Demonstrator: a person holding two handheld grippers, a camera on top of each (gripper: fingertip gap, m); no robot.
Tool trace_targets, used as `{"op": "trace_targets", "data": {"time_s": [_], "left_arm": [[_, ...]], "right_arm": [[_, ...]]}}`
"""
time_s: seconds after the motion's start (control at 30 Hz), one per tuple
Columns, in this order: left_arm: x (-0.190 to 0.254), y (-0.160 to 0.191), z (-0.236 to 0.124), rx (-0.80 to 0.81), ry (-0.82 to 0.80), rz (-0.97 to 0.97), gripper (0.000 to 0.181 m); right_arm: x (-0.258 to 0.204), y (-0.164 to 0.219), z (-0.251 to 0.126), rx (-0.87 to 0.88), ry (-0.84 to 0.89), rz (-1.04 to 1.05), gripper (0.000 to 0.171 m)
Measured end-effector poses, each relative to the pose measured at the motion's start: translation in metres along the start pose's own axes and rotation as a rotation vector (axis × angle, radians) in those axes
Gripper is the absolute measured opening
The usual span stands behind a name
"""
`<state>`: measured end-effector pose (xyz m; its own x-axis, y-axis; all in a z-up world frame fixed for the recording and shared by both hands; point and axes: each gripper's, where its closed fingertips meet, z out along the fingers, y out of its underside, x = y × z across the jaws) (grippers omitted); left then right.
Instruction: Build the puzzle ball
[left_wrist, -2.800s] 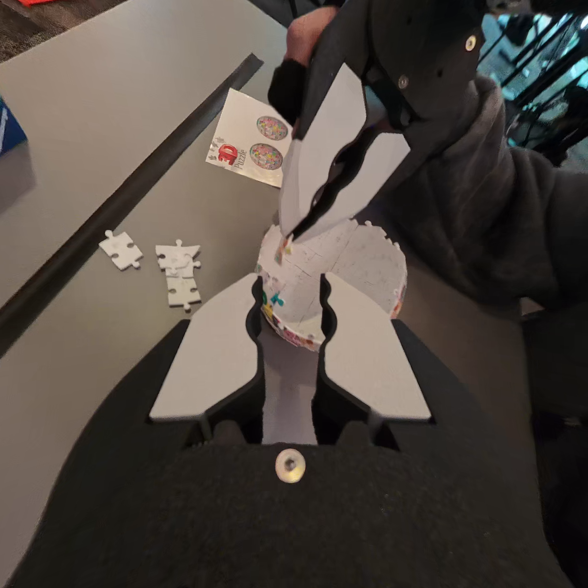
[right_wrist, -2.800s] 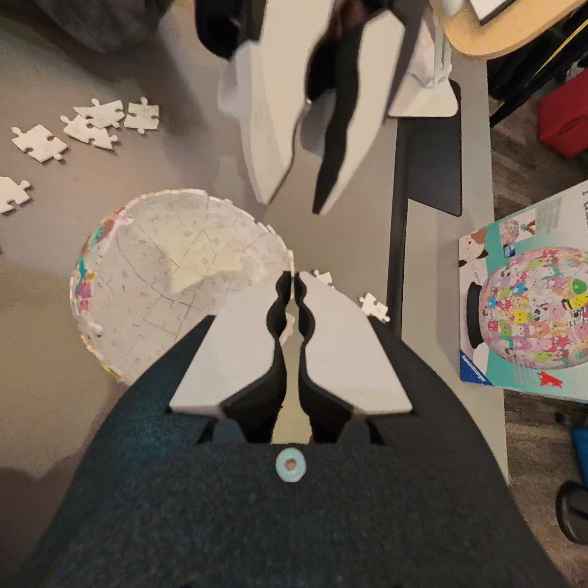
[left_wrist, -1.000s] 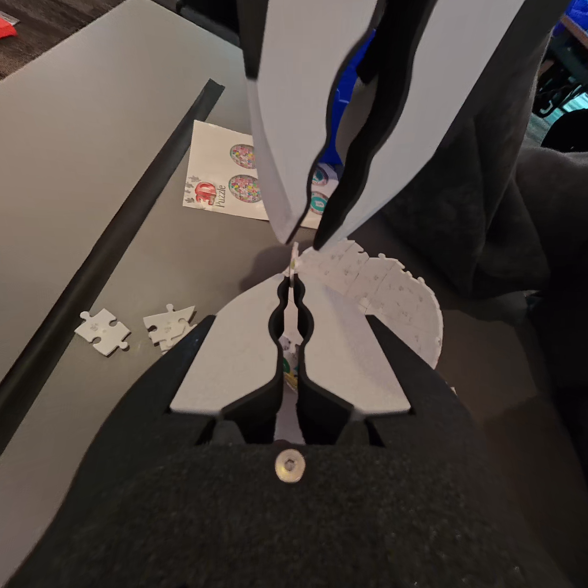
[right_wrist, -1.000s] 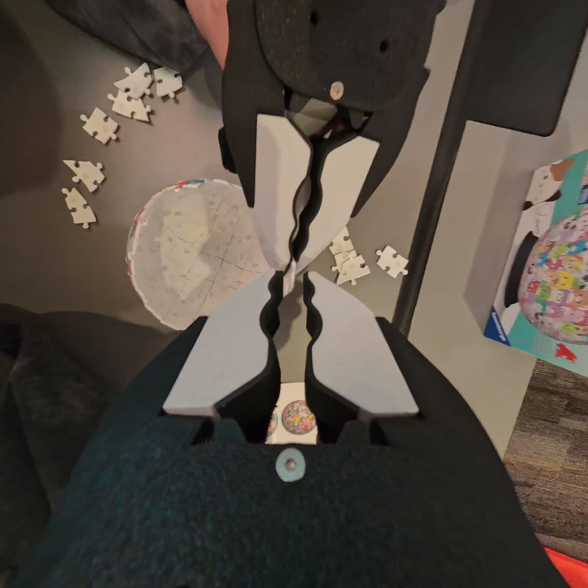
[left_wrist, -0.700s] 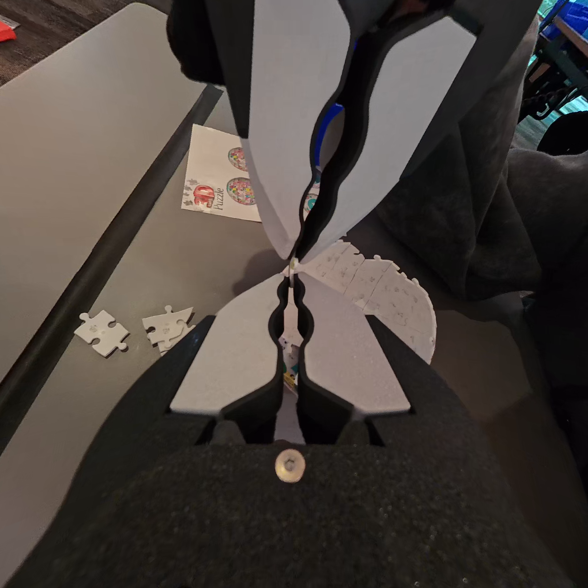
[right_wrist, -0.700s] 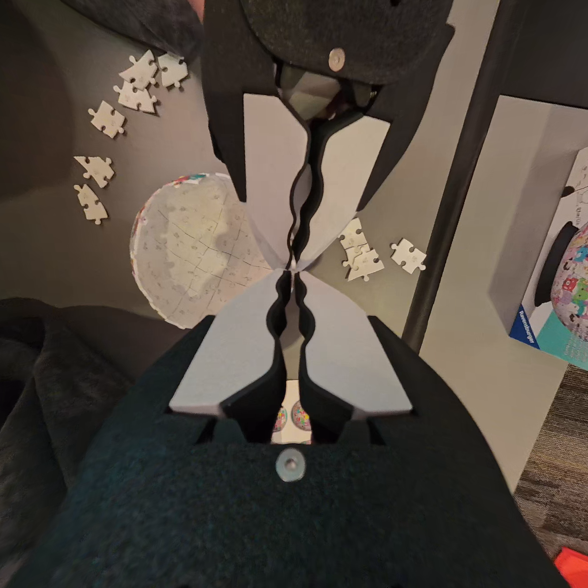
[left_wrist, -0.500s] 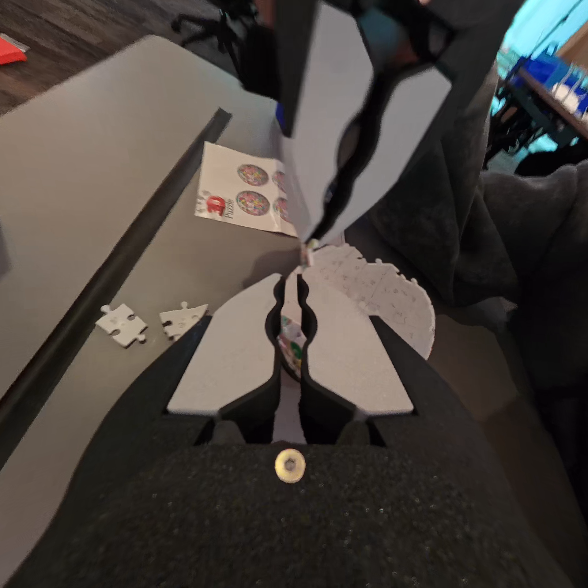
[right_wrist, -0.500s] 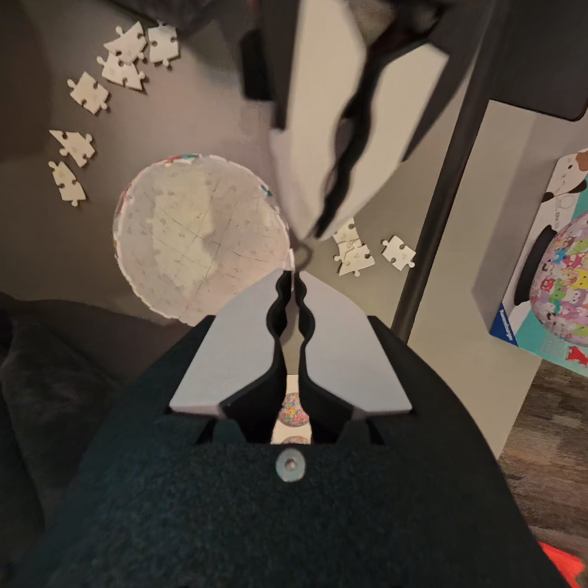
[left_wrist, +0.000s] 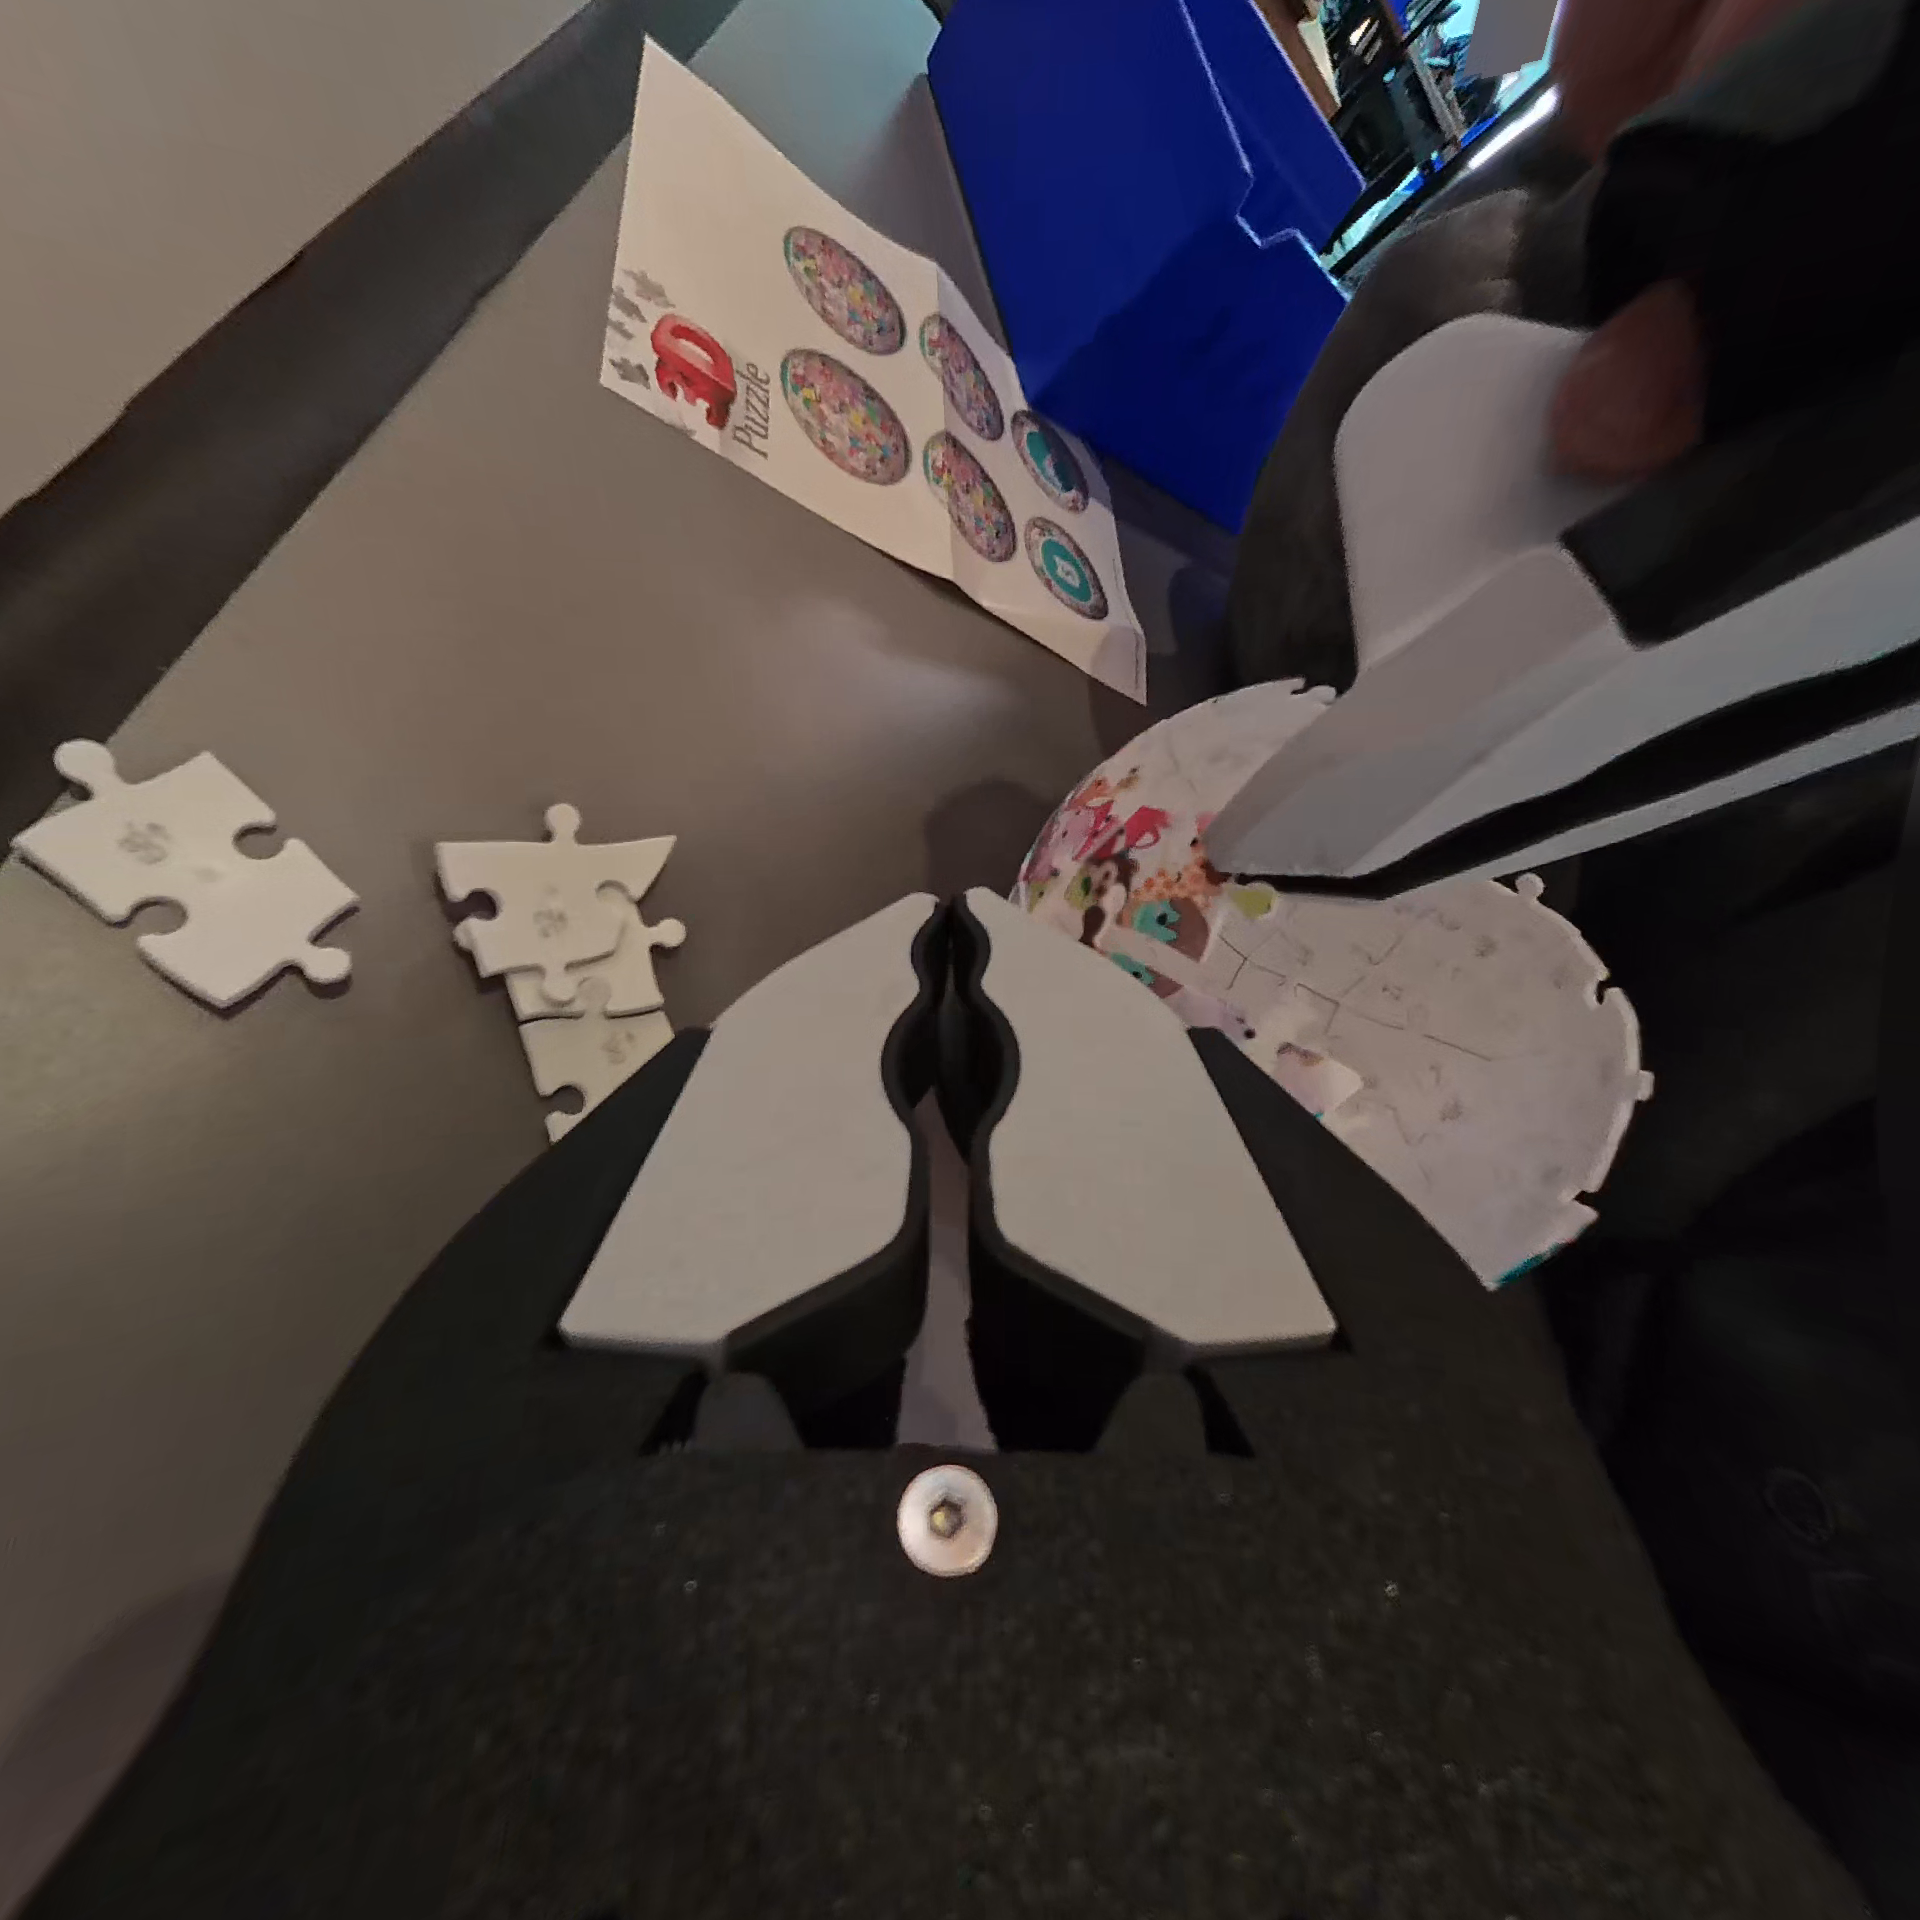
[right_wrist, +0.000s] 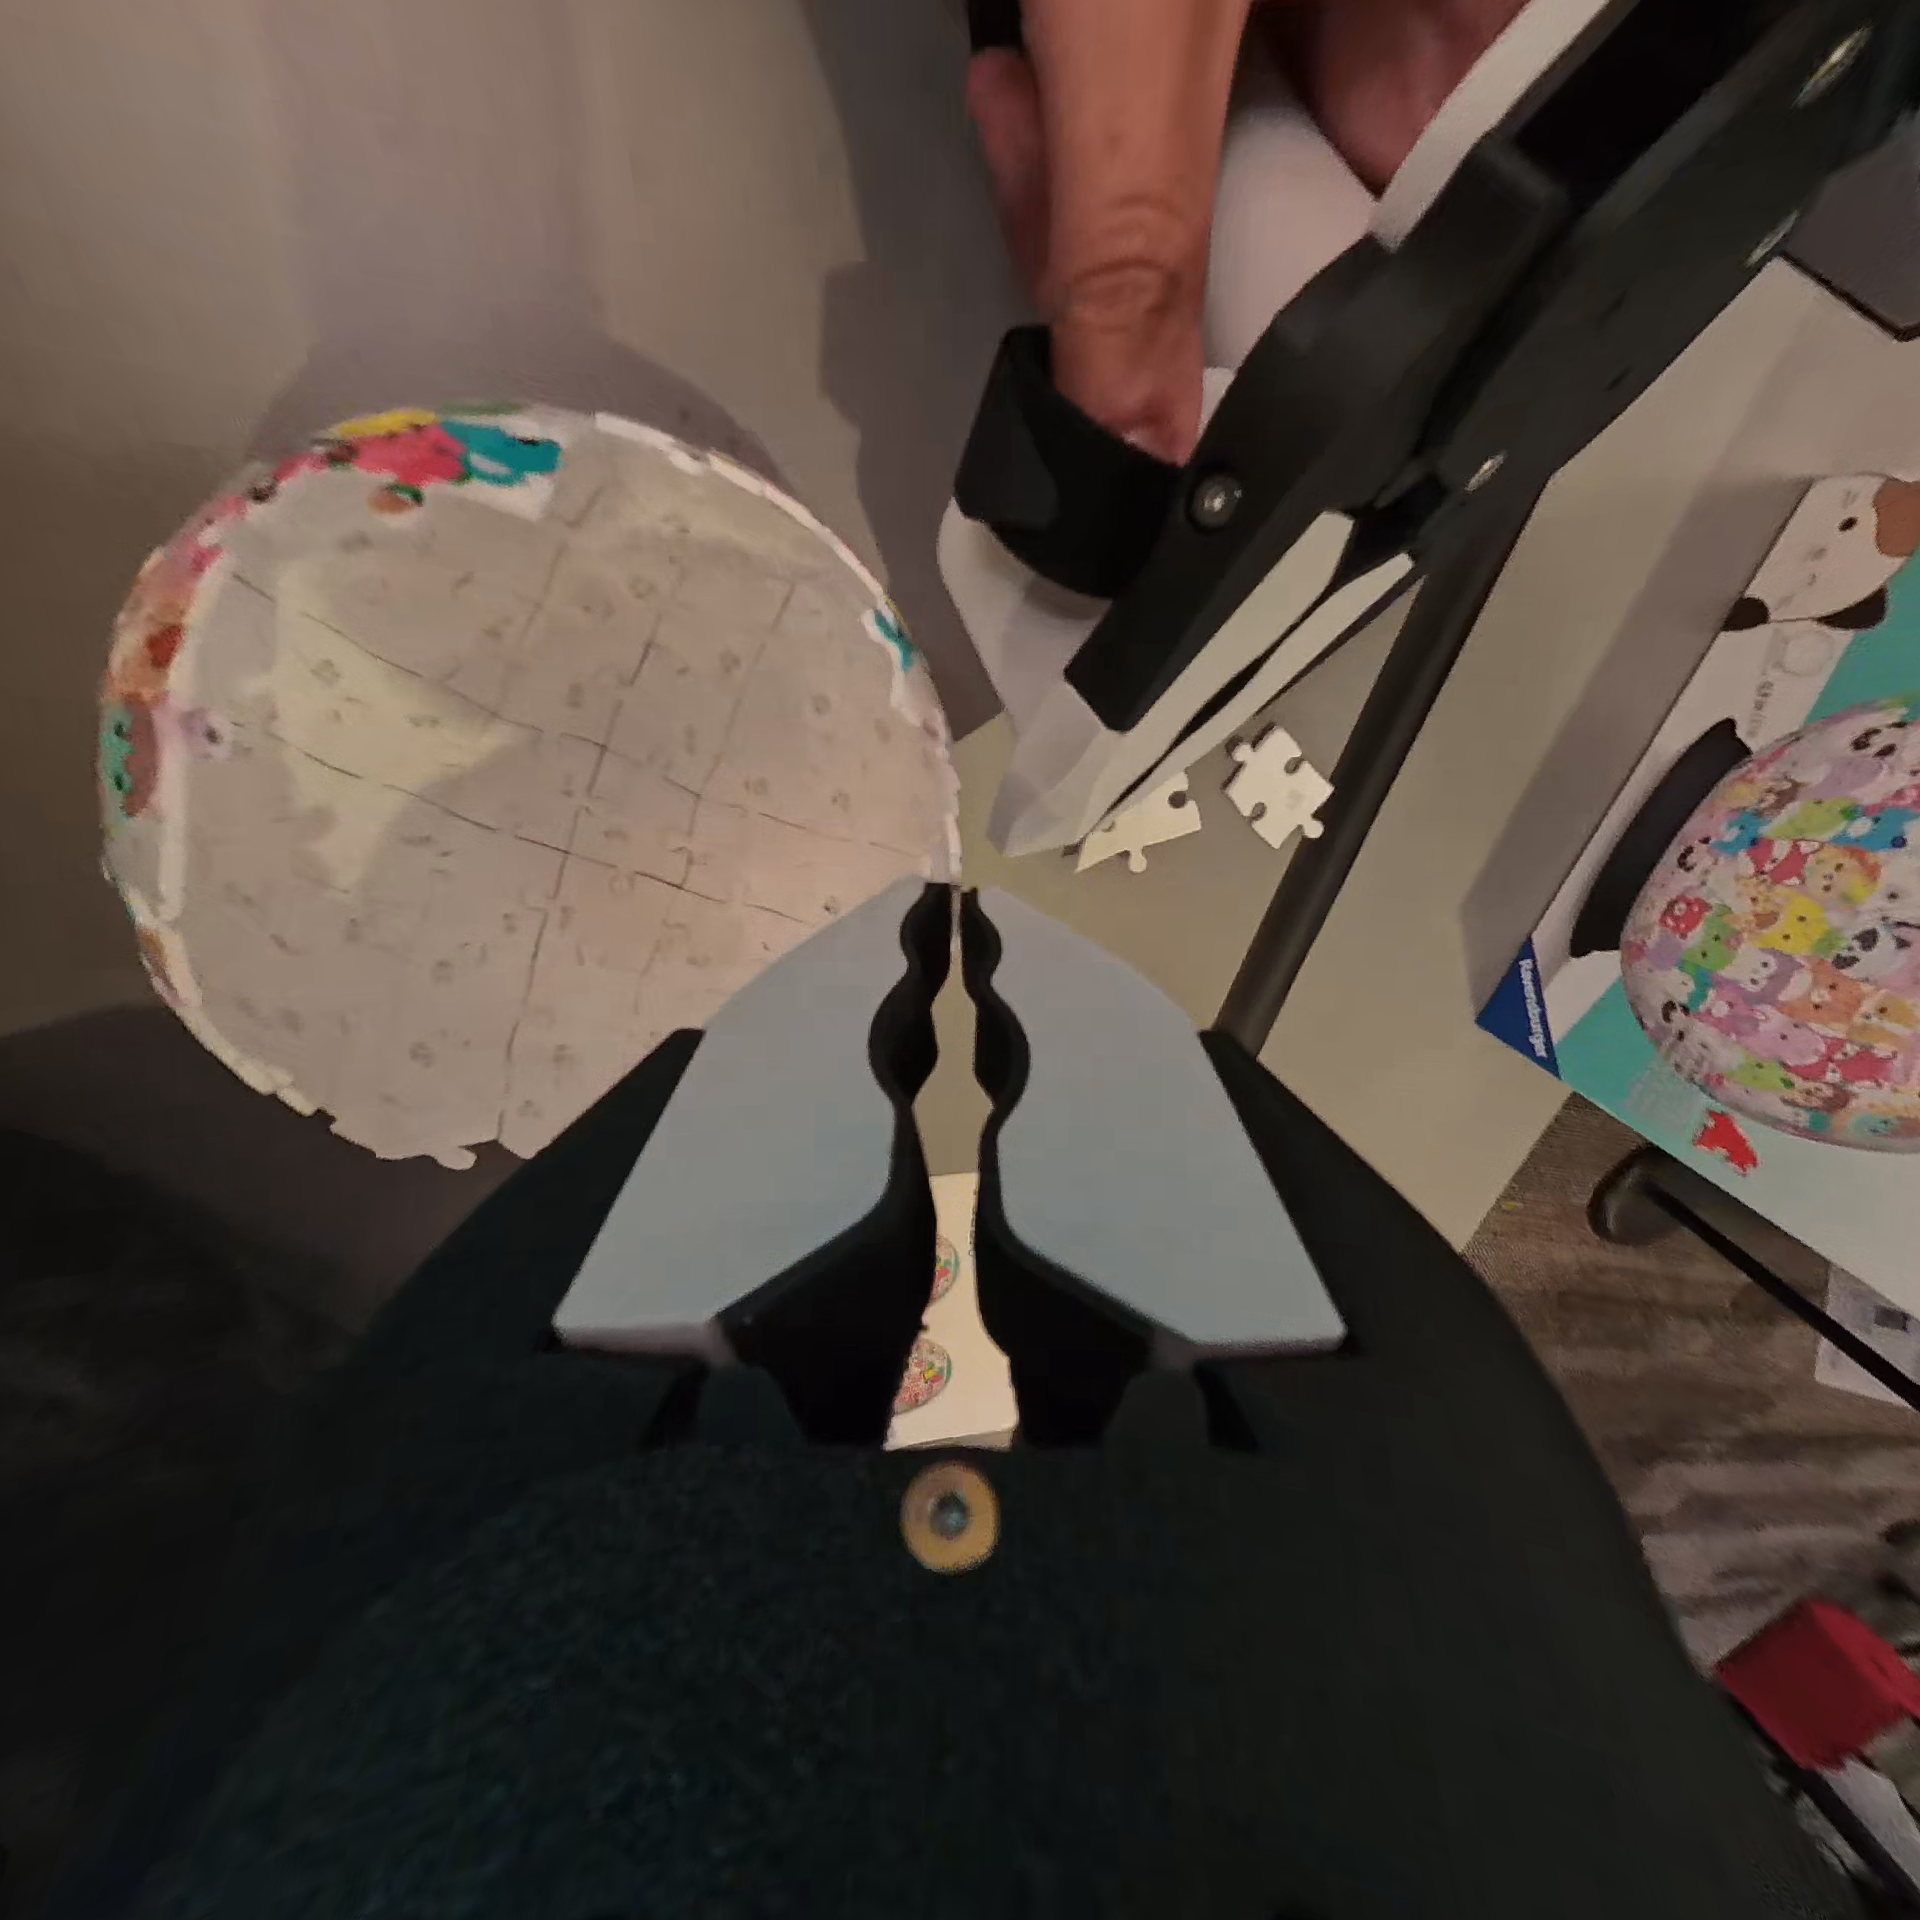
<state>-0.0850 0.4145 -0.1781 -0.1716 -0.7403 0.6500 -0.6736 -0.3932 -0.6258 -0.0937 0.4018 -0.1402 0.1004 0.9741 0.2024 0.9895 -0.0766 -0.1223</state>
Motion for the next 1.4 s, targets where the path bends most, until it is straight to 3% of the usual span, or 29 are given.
{"op": "trace_targets", "data": {"time_s": [0.47,1.03,1.4], "left_arm": [[-0.006,0.008,0.018,-0.053,0.035,-0.027,0.0],[-0.002,0.005,0.009,-0.016,0.106,-0.082,0.0],[-0.006,0.011,0.013,-0.045,0.068,-0.072,0.0]], "right_arm": [[0.003,-0.001,0.001,0.004,0.074,-0.004,0.002],[0.008,-0.003,0.005,0.102,0.177,-0.125,0.002],[0.01,-0.003,0.007,0.015,0.318,-0.207,0.002]]}}
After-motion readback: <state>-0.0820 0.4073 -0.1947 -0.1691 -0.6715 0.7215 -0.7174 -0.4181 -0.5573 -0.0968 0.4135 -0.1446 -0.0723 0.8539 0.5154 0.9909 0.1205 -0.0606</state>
